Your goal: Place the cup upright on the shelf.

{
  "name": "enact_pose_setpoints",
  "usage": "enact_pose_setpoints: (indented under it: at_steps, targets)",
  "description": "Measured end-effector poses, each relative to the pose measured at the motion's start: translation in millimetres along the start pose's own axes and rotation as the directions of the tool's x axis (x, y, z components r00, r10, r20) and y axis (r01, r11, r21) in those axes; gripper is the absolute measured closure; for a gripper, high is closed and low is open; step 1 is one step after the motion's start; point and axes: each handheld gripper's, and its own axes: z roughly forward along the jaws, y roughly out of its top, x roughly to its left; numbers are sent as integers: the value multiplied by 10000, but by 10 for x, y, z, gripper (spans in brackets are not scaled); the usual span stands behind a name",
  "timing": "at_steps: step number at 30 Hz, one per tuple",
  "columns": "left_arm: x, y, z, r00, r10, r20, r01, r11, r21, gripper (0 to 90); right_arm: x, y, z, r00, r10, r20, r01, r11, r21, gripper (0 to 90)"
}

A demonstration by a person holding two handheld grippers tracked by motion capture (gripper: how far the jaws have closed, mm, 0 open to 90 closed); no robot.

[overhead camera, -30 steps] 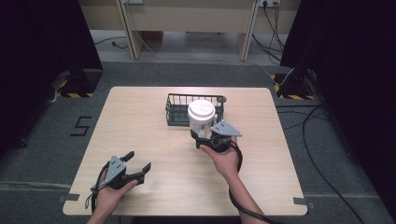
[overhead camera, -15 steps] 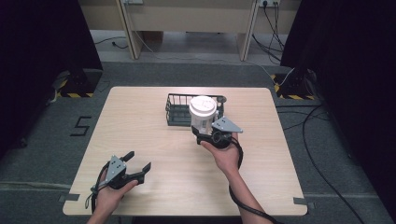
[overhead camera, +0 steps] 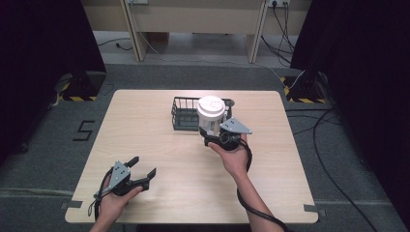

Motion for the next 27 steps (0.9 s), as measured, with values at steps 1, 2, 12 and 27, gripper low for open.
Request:
enact_pose_setpoints:
  at_steps: [1, 2, 12, 27]
  targets:
    - [0, -1, 1, 10000, -4, 1, 4, 10000, -5, 173, -3, 4, 2, 10000, 36, 1, -36, 10000, 7, 188]
    - [0, -1, 1, 10000, -6, 1, 6, 10000, -5, 173, -11, 9, 5, 10000, 3, 8, -3, 10000, 12, 188]
    - [0, 1, 2, 10000, 3, 5, -3, 10000, -8, 173, -52, 79, 32, 10000, -10, 97, 10, 10000, 31, 188]
    - [1, 2, 2, 10000, -16, 3, 16, 10000, -42, 174, -93, 198, 96, 9998, -128, 166, 126, 9999, 77, 188]
